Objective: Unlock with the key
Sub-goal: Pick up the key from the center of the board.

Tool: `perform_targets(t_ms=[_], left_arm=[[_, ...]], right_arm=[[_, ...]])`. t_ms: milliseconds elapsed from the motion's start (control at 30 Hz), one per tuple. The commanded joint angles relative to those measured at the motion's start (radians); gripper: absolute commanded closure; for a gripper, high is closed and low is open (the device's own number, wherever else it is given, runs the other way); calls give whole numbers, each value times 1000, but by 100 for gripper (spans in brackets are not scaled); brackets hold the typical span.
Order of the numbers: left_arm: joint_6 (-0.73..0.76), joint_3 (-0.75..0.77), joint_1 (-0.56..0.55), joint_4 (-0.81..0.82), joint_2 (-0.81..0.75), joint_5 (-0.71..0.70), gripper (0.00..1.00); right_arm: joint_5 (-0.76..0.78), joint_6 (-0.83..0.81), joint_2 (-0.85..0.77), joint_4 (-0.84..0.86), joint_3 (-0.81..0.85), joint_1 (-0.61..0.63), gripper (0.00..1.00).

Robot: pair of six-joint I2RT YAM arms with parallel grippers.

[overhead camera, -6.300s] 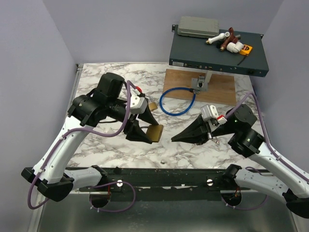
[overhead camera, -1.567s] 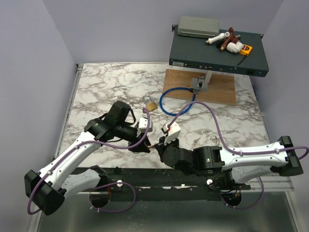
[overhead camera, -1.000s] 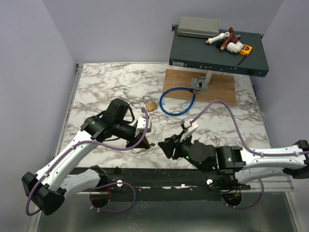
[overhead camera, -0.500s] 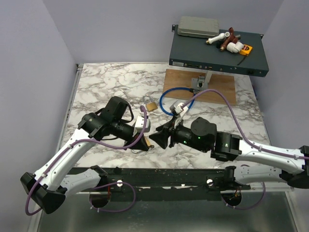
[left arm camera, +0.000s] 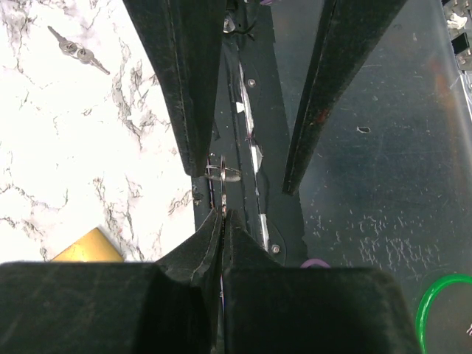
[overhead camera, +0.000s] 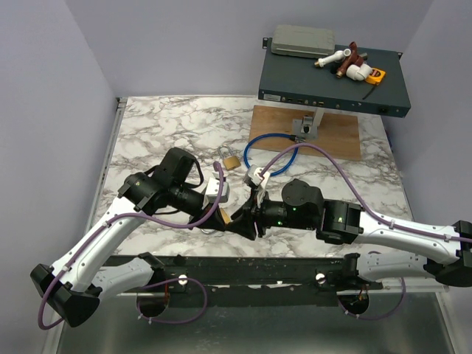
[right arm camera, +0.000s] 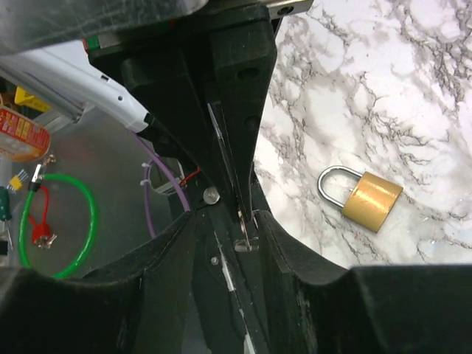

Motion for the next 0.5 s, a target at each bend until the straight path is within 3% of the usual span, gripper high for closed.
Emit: perform_targets(t_ms=[0,267,467], left_arm=[[10,13,-3,-10,-12,43,100],[-1,17,-3,-9,-13,56,100],[-1,19,-2,-7,-12,57,100]], right_arm=[[-47,-10,4,-49,17,-10,58],[-48,-17,14,-49,23,-19,74],[-55,-24,40,-67,31,-23,73]])
